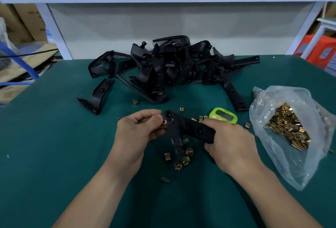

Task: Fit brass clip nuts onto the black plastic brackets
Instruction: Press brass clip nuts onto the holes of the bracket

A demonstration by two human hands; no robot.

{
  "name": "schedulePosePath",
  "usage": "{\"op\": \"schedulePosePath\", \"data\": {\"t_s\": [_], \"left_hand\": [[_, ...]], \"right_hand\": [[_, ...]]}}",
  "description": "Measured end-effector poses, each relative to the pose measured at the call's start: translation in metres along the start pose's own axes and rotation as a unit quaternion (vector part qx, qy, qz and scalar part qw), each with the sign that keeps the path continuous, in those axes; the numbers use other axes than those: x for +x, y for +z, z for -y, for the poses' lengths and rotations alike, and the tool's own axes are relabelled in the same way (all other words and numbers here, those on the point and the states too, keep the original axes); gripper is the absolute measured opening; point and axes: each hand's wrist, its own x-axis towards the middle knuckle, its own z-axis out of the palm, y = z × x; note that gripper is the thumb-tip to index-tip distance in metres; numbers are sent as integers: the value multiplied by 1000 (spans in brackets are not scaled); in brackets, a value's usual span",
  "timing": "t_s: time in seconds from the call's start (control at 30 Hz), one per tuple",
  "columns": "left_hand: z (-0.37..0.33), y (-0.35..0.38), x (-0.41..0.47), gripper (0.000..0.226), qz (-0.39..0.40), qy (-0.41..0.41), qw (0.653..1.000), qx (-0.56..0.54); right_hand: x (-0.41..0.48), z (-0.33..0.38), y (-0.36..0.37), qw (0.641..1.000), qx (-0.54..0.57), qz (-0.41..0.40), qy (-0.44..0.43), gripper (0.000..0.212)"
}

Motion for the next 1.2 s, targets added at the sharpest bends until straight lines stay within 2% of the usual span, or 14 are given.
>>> {"op": "schedulePosePath", "data": {"t_s": [0.2,0.33,0.47,0.73,1.0,1.2], "left_hand": [[2,6,-4,15,25,32,999,18],[4,8,-3,5,-9,15,1000,-26],[3,5,-2,8,-21,5,998,-53],[4,3,-3,5,-28,18,999,-27],[6,6,-5,18,-17,31,999,15],[7,7,-7,7,-25,21,999,5]], "right_hand": [[-3,2,2,999,28,-23,8,39],[-2,1,0,999,25,-30,28,39],[-3,1,0,999,9,-25,26,41],[-4,3,3,1000,17,-11,20,38],[-5,6,1,1000,12,-9,19,38],[-7,10,-3,1000,2,-24,17,37]]}}
